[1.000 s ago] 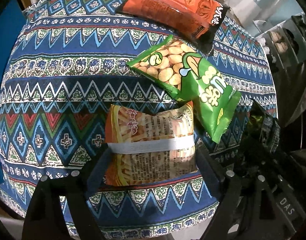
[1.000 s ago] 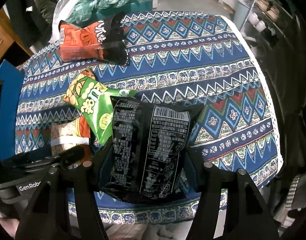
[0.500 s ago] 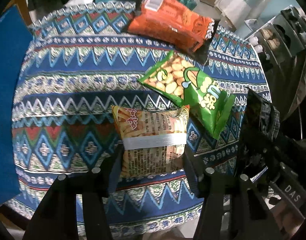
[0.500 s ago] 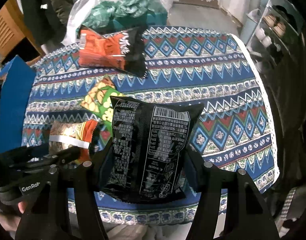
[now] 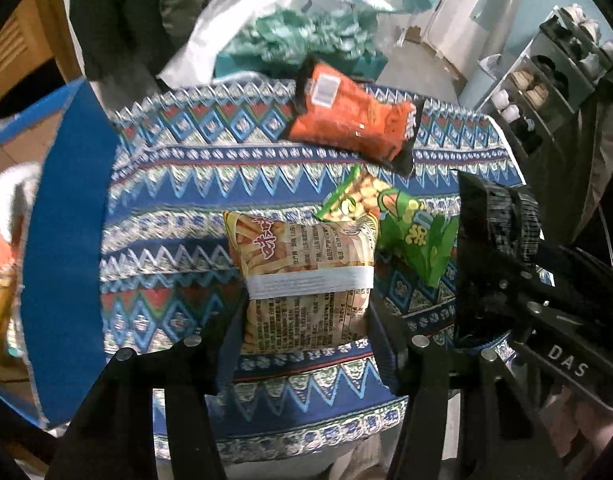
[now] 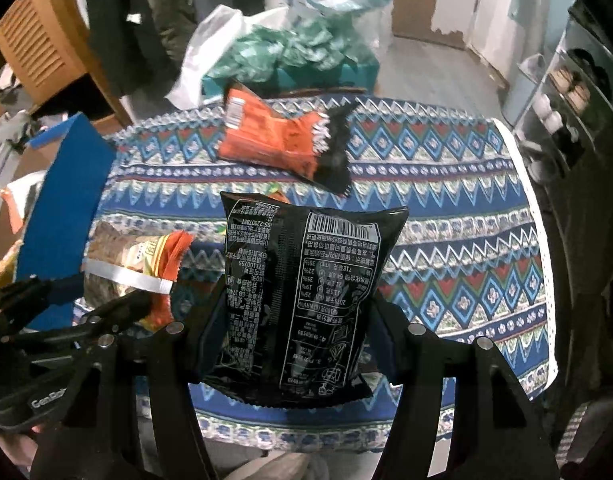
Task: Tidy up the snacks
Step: 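Lift both packets and carry them toward the cardboard box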
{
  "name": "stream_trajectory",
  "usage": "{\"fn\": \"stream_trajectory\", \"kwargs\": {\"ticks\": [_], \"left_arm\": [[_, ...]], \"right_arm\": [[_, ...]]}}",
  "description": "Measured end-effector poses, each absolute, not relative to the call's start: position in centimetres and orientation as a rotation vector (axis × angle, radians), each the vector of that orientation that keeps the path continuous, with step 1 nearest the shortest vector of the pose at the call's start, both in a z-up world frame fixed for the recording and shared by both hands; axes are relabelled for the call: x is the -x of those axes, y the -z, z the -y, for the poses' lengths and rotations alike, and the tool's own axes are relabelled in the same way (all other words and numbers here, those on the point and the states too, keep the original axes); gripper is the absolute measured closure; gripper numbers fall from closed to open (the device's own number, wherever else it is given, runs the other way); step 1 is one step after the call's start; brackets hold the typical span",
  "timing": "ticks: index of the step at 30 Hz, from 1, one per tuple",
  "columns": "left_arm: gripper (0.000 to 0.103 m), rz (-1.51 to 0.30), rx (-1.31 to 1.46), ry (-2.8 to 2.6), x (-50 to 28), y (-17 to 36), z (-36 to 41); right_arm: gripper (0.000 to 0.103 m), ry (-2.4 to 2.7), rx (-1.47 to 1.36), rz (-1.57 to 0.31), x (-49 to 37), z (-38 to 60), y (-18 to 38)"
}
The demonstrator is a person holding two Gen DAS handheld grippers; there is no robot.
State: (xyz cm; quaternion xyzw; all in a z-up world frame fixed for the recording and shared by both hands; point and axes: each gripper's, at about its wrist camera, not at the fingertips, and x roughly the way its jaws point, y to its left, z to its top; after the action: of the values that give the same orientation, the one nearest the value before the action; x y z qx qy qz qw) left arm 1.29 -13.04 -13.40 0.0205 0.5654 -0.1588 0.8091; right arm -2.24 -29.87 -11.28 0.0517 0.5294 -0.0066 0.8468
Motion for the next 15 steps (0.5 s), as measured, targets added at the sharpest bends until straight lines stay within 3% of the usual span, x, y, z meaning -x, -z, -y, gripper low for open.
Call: {"fn": "stream_trajectory", "kwargs": {"ticks": [15], "left_arm": [[0.045,-1.098,-0.058,0.281,-0.8,9.3,8.6]], "right_arm": [[0.042,-0.061,-0.065,-1.044,1.9,26.2,7.9]]}}
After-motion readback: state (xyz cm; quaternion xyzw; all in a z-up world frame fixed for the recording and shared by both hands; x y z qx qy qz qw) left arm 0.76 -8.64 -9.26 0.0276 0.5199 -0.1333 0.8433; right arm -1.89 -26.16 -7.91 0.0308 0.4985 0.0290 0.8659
